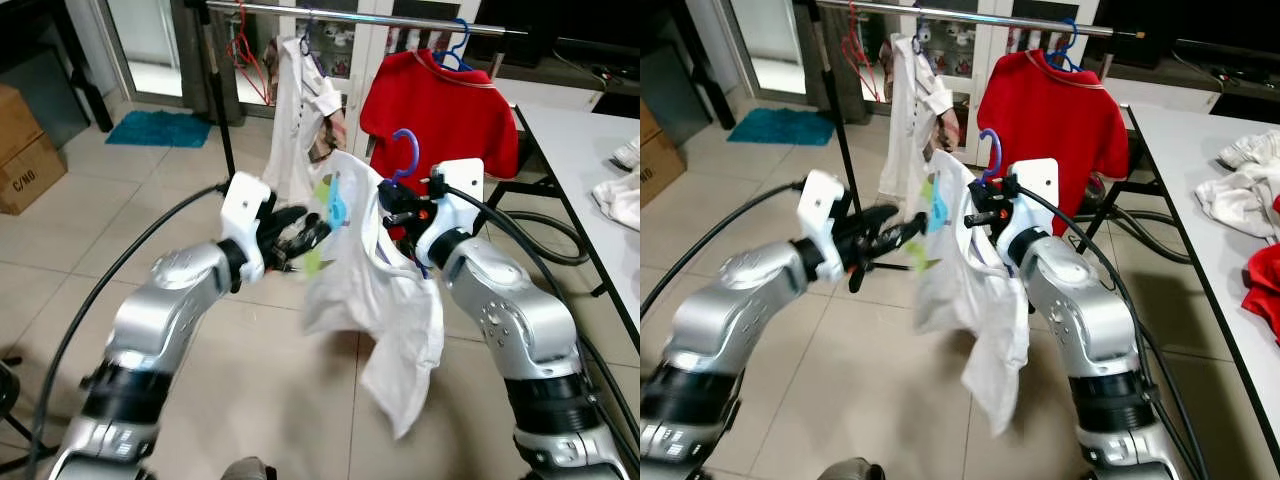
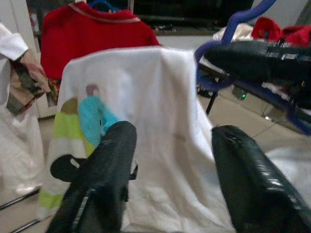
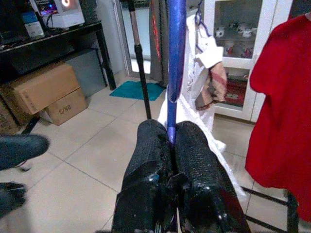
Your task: Hang hanger
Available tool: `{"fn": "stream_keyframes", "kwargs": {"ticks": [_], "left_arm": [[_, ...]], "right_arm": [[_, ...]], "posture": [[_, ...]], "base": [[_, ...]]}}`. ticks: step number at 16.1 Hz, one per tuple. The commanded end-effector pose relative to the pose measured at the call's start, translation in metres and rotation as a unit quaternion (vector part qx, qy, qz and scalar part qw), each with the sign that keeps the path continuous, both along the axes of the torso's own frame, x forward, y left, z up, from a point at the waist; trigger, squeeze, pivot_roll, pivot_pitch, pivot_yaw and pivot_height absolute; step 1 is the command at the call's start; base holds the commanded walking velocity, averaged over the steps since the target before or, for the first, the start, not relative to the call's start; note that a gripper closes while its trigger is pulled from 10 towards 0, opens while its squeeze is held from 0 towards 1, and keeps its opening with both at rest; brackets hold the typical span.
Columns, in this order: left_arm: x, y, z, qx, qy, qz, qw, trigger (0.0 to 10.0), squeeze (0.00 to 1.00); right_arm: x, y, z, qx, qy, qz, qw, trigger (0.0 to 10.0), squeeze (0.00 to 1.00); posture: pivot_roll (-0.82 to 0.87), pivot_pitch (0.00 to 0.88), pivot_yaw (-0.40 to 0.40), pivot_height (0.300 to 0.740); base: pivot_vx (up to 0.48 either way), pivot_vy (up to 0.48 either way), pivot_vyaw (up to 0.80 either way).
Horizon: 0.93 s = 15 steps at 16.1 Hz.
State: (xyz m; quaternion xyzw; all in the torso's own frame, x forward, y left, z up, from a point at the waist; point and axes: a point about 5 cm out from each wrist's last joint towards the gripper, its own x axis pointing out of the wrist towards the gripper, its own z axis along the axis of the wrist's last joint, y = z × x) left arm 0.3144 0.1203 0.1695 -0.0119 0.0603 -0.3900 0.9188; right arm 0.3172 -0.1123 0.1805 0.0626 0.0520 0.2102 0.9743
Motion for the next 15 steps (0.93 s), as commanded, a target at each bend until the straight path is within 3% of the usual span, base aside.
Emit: {"fn": "stream_keyframes", "kwargs": {"ticks": [1, 4, 9, 10, 11, 12, 15], "left_arm": [[0.006, 0.000, 0.002, -0.008, -0.004, 0.010, 1.000, 10.0, 1.00], [0.015, -0.006, 0.002, -0.023, 0.008, -0.008, 1.000, 10.0, 1.00], [0.027, -0.016, 0.005, -0.004, -0.007, -0.030, 1.000, 10.0, 1.00], [0.029, -0.017, 0.005, -0.006, -0.007, -0.034, 0.999, 10.0, 0.38], [0.029, -0.017, 0.004, -0.006, -0.006, -0.035, 0.999, 4.8, 0.00], [0.032, -0.017, 0.003, -0.004, -0.003, -0.032, 0.999, 0.0, 0.00], [0.037, -0.016, 0.002, -0.005, -0.011, -0.019, 1.000, 0.0, 0.00]], "right_arm": [[0.003, 0.003, 0.012, -0.001, -0.018, 0.008, 1.000, 10.0, 0.00], [0.005, 0.010, 0.018, -0.001, -0.025, 0.030, 0.999, 10.0, 0.00], [0.004, 0.021, 0.019, -0.011, -0.027, 0.057, 0.998, 10.0, 0.00], [0.004, 0.022, 0.019, -0.012, -0.027, 0.060, 0.998, 10.0, 0.00], [0.004, 0.022, 0.019, -0.011, -0.027, 0.061, 0.998, 10.0, 0.00], [0.004, 0.023, 0.020, -0.010, -0.028, 0.062, 0.998, 10.0, 0.00], [0.004, 0.024, 0.022, -0.003, -0.030, 0.063, 0.998, 10.0, 0.00]], "posture": [[0.03, 0.000, -0.053, 0.740], [0.05, 0.000, -0.061, 0.740], [0.03, 0.000, -0.048, 0.740], [0.03, 0.000, -0.045, 0.740], [0.02, 0.000, -0.042, 0.740], [0.02, 0.000, -0.039, 0.740], [0.02, 0.000, -0.037, 0.740]], "base": [[0.000, 0.000, 0.00], [0.000, 0.000, 0.00], [0.000, 0.000, 0.00], [0.000, 0.000, 0.00], [0.000, 0.000, 0.00], [0.000, 0.000, 0.00], [0.000, 0.000, 0.00]]}}
